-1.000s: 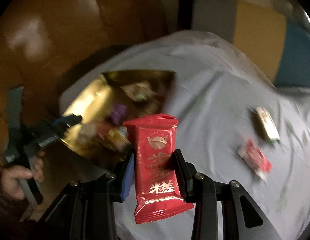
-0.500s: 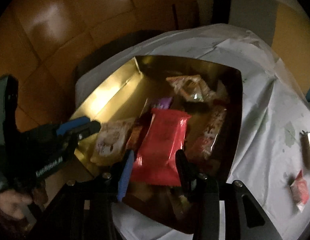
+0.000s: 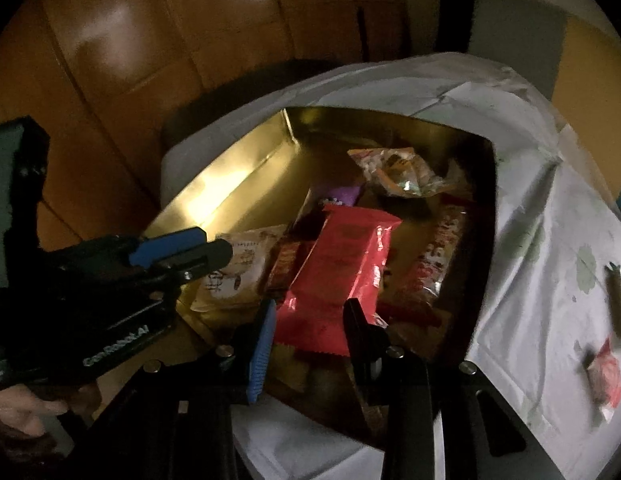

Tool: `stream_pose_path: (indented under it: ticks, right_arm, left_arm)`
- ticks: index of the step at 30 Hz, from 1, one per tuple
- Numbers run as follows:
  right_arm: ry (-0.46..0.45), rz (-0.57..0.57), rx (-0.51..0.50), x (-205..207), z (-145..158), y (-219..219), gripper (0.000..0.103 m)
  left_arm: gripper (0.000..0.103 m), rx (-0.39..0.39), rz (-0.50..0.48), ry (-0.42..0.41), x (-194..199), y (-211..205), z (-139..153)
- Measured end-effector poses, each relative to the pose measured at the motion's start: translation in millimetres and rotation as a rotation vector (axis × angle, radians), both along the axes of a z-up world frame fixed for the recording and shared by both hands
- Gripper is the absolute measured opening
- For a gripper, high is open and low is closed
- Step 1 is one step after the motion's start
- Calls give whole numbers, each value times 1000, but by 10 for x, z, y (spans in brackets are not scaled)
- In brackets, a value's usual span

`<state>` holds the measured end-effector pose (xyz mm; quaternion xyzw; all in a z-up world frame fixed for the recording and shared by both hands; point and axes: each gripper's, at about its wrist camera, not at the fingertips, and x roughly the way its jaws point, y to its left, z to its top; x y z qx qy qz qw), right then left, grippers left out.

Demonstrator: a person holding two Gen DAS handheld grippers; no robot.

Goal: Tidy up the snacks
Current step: 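Carry the red bar with the right tool into the gold tray and release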

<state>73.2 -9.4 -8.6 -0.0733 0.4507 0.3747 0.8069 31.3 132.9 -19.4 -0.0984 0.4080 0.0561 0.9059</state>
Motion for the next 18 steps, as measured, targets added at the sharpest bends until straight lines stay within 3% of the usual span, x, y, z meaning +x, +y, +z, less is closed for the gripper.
stream_pose_path:
  ticks: [11,15,18]
  right_arm:
    - [-81,-94,26,-146,244,-444,37]
    - [-116,-130,3,-189,293,-625,45]
    - [-125,-151,-6,-193,320,-789,46]
  left_arm:
    - [27,23,-55,-14,-29,-194,72]
    - [27,34,-80,-21,-38,-288,109]
    - [27,46,-101,-25,-34,-362,129]
